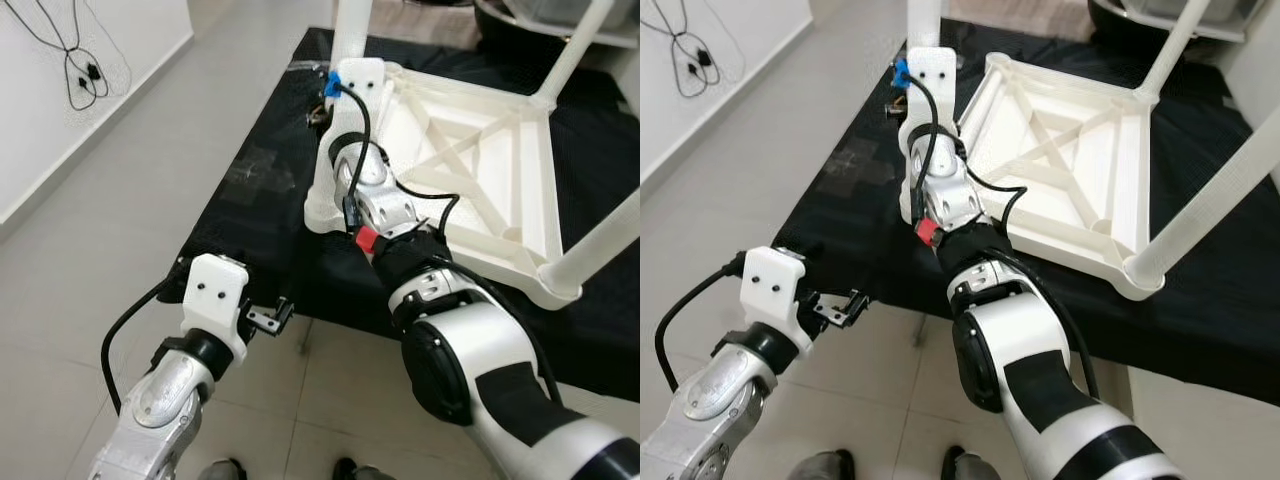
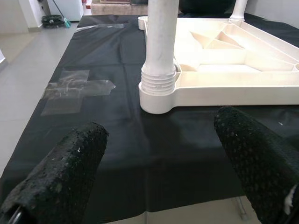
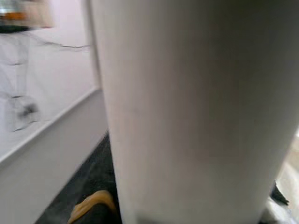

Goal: Building children table

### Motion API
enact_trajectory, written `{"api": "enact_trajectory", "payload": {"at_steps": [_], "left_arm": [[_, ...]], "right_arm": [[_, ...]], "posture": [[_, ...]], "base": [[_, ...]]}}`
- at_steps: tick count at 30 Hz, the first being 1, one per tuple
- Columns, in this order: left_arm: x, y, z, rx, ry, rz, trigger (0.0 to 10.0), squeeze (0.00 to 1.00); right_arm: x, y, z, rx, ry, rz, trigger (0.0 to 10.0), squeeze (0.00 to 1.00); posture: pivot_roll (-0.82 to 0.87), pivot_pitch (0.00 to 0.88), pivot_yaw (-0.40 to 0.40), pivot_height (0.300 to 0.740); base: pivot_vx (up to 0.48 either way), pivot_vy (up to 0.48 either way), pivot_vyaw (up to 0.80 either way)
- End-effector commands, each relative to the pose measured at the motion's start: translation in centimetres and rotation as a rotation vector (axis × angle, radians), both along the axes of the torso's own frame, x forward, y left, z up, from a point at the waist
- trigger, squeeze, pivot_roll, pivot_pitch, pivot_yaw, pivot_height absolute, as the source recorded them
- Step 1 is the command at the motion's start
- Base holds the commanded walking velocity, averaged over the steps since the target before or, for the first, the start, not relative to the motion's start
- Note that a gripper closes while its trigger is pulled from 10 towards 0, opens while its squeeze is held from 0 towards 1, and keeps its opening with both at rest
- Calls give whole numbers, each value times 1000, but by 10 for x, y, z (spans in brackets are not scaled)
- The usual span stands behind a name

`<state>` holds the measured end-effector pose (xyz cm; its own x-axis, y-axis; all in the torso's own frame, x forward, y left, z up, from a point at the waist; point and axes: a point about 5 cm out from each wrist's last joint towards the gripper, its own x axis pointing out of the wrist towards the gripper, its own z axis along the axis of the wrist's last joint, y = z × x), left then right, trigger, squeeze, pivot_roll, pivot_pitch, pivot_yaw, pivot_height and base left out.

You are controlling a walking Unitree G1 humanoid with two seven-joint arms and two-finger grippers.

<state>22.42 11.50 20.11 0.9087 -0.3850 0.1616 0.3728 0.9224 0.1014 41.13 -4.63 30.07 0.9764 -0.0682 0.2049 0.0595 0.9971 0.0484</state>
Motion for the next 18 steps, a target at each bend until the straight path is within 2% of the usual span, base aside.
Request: {"api": "enact_trajectory", "payload": {"at_steps": [1, 3, 4, 5, 6, 7, 8, 9, 10, 11, 12, 14, 16, 18], "left_arm": [[0, 2, -4, 11, 16, 5, 10000, 0], [1, 2, -4, 13, 16, 5, 10000, 0], [1, 2, -4, 13, 16, 5, 10000, 0], [1, 2, -4, 12, 15, 5, 10000, 0], [1, 2, -4, 12, 15, 5, 10000, 0], [2, 2, -4, 13, 15, 6, 10000, 0], [2, 2, -4, 13, 15, 6, 10000, 0], [2, 2, -4, 12, 14, 6, 10000, 0], [2, 2, -4, 12, 14, 6, 10000, 0], [2, 2, -4, 11, 14, 6, 10000, 0], [2, 2, -4, 11, 14, 6, 10000, 0], [3, 2, -3, 10, 13, 4, 10000, 0], [3, 1, -3, 12, 12, 3, 10000, 0], [3, 1, -3, 12, 12, 2, 10000, 0]], "right_arm": [[4, -26, -59, -10, 241, -163, 10000, 0], [2, -32, -58, 23, 224, -276, 10000, 0], [2, -32, -58, 23, 224, -276, 10000, 0], [0, -36, -57, 51, 208, -357, 10000, 0], [0, -36, -57, 51, 208, -357, 10000, 0], [-3, -39, -59, 74, 215, -437, 10000, 0], [-3, -39, -59, 74, 215, -437, 10000, 0], [-6, -42, -59, 87, 212, -525, 10000, 0], [-6, -42, -59, 87, 212, -525, 10000, 0], [-9, -42, -61, 116, 218, -600, 10000, 0], [-9, -42, -61, 116, 218, -600, 10000, 0], [-13, -41, -61, 144, 212, -704, 10000, 0], [-16, -39, -61, 199, 228, -759, 10000, 0], [-17, -39, -60, 218, 233, -780, 10000, 0]], "posture": [[119, 245, -83, 740], [119, 249, -85, 740], [119, 249, -85, 740], [119, 249, -85, 740], [119, 249, -85, 740], [120, 252, -84, 740], [120, 252, -84, 740], [120, 252, -84, 740], [120, 252, -84, 740], [122, 252, -82, 740], [122, 252, -82, 740], [126, 253, -84, 740], [135, 258, -83, 740], [135, 258, -83, 740]], "base": [[0, 0, 0], [0, 0, 0], [0, 0, 0], [0, 0, 0], [0, 0, 0], [0, 0, 0], [0, 0, 0], [0, 0, 0], [0, 0, 0], [0, 0, 0], [0, 0, 0], [0, 0, 0], [0, 0, 0], [0, 0, 0]]}}
